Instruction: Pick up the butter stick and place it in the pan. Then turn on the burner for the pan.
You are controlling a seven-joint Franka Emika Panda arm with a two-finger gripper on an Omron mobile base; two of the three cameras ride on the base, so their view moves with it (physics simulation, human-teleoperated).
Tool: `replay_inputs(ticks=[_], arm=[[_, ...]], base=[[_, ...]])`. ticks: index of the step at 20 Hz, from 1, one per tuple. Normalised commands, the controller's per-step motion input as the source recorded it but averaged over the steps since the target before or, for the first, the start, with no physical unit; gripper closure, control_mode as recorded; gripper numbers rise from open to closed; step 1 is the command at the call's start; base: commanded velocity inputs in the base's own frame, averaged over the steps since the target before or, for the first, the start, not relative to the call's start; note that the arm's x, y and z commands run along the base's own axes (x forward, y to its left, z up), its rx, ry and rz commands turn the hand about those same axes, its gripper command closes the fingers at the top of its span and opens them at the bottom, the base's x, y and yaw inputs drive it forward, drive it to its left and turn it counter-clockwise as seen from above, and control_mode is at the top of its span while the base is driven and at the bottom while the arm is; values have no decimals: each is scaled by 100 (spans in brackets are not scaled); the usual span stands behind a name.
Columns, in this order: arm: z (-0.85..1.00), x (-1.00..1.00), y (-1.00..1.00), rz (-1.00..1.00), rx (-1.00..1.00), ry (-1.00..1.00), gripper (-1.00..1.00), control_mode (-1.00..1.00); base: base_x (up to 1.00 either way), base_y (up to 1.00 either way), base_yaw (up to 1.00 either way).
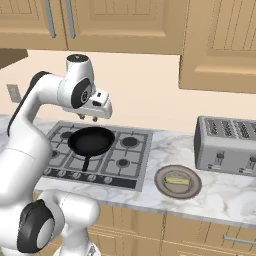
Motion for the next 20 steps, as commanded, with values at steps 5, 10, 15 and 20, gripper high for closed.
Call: replay_inputs(ticks=[5,10,15,20], arm=[[-7,0,-13,-1,0,0,-100,-100],[-20,-3,-45,-10,3,1,-100,-100],[-31,-1,-59,-11,9,5,-100,-100],[-36,0,-60,-9,9,6,-100,-100]], base=[[0,0,0],[0,0,0],[0,0,0],[0,0,0]])
